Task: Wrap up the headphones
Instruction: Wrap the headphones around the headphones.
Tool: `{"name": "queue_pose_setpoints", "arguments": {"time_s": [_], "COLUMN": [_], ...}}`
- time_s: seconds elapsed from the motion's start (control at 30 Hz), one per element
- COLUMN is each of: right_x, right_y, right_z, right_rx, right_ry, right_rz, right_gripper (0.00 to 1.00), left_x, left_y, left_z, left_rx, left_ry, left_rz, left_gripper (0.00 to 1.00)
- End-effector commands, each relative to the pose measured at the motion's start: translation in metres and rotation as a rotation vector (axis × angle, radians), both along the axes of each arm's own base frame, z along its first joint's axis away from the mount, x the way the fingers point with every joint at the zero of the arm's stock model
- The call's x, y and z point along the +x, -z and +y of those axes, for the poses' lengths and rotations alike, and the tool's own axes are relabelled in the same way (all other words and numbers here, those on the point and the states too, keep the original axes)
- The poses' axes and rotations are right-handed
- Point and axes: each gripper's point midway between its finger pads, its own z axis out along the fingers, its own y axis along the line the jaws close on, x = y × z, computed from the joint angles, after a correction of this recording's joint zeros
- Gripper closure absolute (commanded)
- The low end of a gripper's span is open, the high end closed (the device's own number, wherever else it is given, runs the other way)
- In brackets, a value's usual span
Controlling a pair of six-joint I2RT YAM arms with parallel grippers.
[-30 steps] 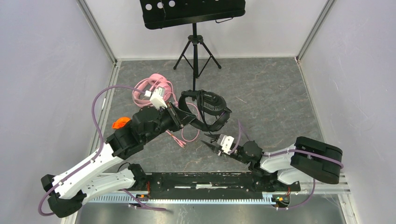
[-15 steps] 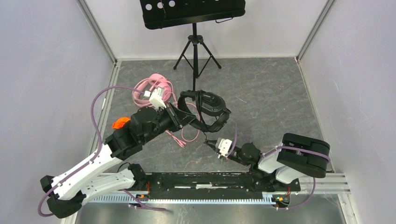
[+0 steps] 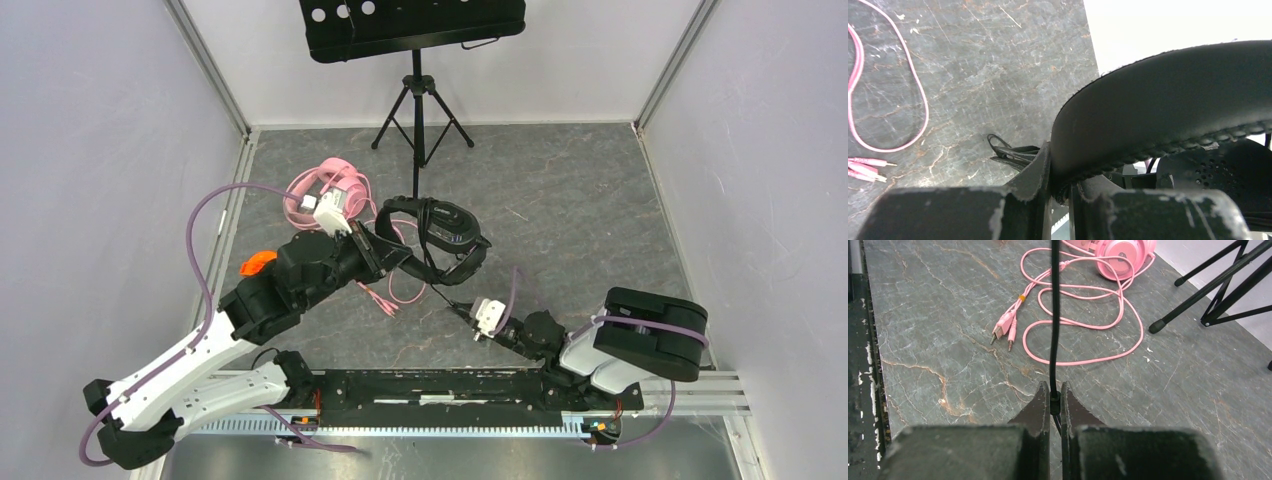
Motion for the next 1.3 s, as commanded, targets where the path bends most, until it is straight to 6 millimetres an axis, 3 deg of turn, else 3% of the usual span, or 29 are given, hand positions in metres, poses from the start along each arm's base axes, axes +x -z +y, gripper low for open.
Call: {"name": "queue_pose_setpoints", "arguments": {"time_s": [0.0,0.47,0.7,0.8,0.97,1.07,1.2,1.27], "right_x": [-0.004,-0.016,0.004,0.016,0.024,0.030,0.031,0.029], "right_y": [-0.037,-0.038,-0.044,-0.043,-0.054,-0.055,-0.060,-0.059], "right_z": [-0.023,-0.035,-0.064,-0.078,-0.092,-0.089,-0.083,-0.077], "right_rx": [0.175,0.191,0.239,0.233,0.274,0.257,0.261,0.259], "right_ry": [0.035,0.004,0.179,0.279,0.356,0.368,0.347,0.315], "right_rz": [-0.039,-0.034,-0.035,-0.043,-0.058,-0.060,-0.051,-0.021], "right_gripper": [1.00,1.00,1.00,1.00,1.00,1.00,1.00,1.00], "left_x": [0.013,0.041,0.036,0.023,-0.003,-0.013,-0.036,-0.035], "left_y": [-0.070,-0.089,-0.086,-0.079,-0.049,-0.036,-0.026,-0.019], "left_z": [0.016,0.040,0.046,0.041,0.037,0.037,0.022,0.024], "left_rx": [-0.083,0.058,0.111,0.165,0.351,0.443,0.482,0.542], "left_ry": [-0.085,-0.244,-0.229,-0.130,0.089,0.191,0.418,0.457], "left_rz": [-0.175,-0.280,-0.272,-0.273,-0.251,-0.262,-0.327,-0.361], "left_gripper": [0.98,0.98,0.98,0.98,0.98,0.98,0.98,0.98]}}
